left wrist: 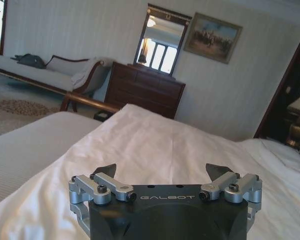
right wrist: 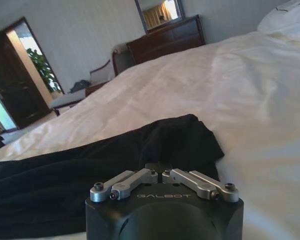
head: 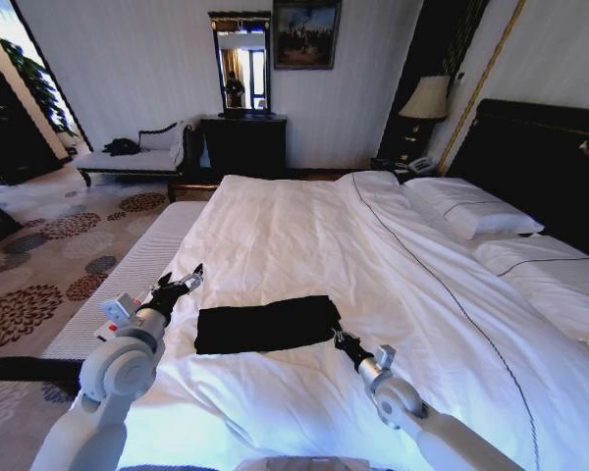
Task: Fold the clothes on the bed.
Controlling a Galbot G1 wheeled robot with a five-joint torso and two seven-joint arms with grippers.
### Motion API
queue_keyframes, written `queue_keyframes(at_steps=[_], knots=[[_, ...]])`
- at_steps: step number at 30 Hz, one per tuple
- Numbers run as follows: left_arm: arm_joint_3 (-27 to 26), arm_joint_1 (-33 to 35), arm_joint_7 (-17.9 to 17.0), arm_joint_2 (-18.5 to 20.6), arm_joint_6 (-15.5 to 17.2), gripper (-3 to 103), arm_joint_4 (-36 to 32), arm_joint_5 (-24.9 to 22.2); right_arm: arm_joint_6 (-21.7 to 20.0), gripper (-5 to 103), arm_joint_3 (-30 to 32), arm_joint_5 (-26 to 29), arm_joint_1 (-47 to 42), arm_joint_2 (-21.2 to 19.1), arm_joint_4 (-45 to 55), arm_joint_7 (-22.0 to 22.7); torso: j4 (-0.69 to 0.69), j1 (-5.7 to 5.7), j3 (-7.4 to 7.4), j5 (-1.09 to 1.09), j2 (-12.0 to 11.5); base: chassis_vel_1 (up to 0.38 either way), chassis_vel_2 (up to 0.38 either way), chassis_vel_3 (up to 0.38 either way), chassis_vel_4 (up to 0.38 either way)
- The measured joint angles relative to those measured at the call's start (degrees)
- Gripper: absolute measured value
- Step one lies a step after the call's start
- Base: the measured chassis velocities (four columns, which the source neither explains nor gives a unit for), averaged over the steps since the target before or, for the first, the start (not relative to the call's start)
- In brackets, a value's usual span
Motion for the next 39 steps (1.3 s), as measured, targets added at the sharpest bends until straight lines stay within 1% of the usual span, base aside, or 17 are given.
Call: queue_keyframes(at_steps=[4, 9, 13, 15, 18, 24, 27, 30, 31, 32, 33, 34, 35, 37, 39], knots=[[2.44, 0.46, 0.02, -0.06, 0.4, 100, 2.1, 2.58, 3.82, 0, 0.22, 0.1, -0.53, 0.1, -1.71, -3.04, 0.01, 0.0, 0.0, 0.0, 0.0, 0.0, 0.0, 0.0, 0.0], [3.25, 0.41, 0.02, -0.31, 0.61, 100, 3.26, 2.91, 4.87, 0, 0.66, 1.17, 0.27, 0.31, -3.72, -4.18, 0.0, 0.0, 0.0, 0.0, 0.0, 0.0, 0.0, 0.0, 0.0], [3.49, 0.29, 0.02, -0.26, 0.66, 100, 4.23, 2.97, 6.22, 0, 1.73, 4.25, 2.55, 0.64, -7.66, -7.04, 0.02, 0.01, 0.0, 0.0, 0.0, 0.0, 0.0, 0.0, 0.0], [3.48, 0.17, 0.02, -0.16, 0.66, 100, 4.44, 2.87, 6.62, 0, 1.79, 4.67, 2.64, 0.58, -8.21, -7.82, 0.02, 0.01, 0.0, 0.0, 0.0, 0.0, 0.0, 0.0, 0.0], [3.43, -0.01, 0.04, 0.0, 0.62, 100, 5.0, 2.72, 7.72, 0, 1.61, 4.88, 2.24, 0.44, -9.09, -10.02, 0.0, 0.01, 0.0, 0.0, 0.0, 0.0, 0.0, 0.0, 0.0], [3.94, -0.05, 0.09, 0.0, 0.58, 100, 5.96, 2.78, 9.43, 0, 0.99, 5.57, 1.62, 1.05, -9.91, -12.17, 0.01, 0.0, 0.0, 0.0, 0.0, 0.0, 0.0, 0.0, 0.0], [4.3, -0.21, 0.18, -0.02, 0.55, 100, 6.8, 2.95, 10.93, 0, 0.66, 6.0, 0.64, 1.29, -10.36, -14.51, 0.01, 0.01, 0.01, 0.0, 0.0, 0.0, 0.0, 0.0, 0.0], [4.11, -0.61, 0.22, 0.02, 0.39, 100, 7.24, 2.74, 11.6, 0, 0.63, 5.37, -0.04, 1.49, -10.6, -14.77, 0.0, 0.0, 0.0, 0.0, 0.0, 0.0, 0.0, 0.0, 0.0], [3.83, -0.94, 0.27, 0.12, 0.05, 100, 7.39, 2.27, 11.71, -2, 0.7, 5.0, -0.42, 1.62, -10.53, -14.38, 0.0, 0.0, 0.0, 0.0, 0.0, 0.0, 0.0, 0.0, 0.0], [3.48, -1.34, 0.34, 0.24, -0.45, 100, 7.46, 1.55, 11.72, 3, 0.81, 4.68, -0.7, 1.75, -10.29, -13.47, 0.0, 0.0, 0.0, 0.0, 0.0, 0.0, 0.0, 0.0, 0.0], [3.07, -1.84, 0.5, 0.33, -1.09, 100, 7.46, 0.61, 11.72, 3, 0.99, 4.3, -0.94, 1.93, -9.88, -12.11, 0.0, 0.0, 0.0, 0.0, 0.0, 0.0, 0.0, 0.0, 0.0], [2.46, -2.51, 0.63, 0.42, -1.89, 100, 7.39, -0.74, 11.72, 8, 1.33, 3.85, -1.13, 2.2, -9.47, -10.3, 0.0, 0.0, 0.0, -0.01, 0.0, 0.0, 0.0, 0.0, 0.0], [2.46, -2.51, 0.63, 0.42, -1.89, 100, 7.39, -0.74, 11.72, 8, 1.33, 3.85, -1.13, 2.2, -9.47, -10.3, 0.0, 0.0, 0.0, -0.01, 0.0, 0.0, 0.0, 0.0, 0.0], [1.3, -3.73, 0.74, 0.49, -3.02, 100, 6.59, -3.68, 11.72, 19, 2.49, 3.25, -1.01, 2.98, -8.62, -5.31, 0.0, 0.0, 0.01, 0.0, 0.0, 0.0, 0.0, 0.0, 0.0], [-0.12, -4.98, 0.75, 0.5, -4.11, 100, 5.24, -6.7, 11.35, 30, 4.19, 4.55, -0.61, 3.75, -6.44, 0.87, 0.0, 0.01, 0.0, 0.0, 0.0, 0.0, 0.0, 0.0, 0.0]])
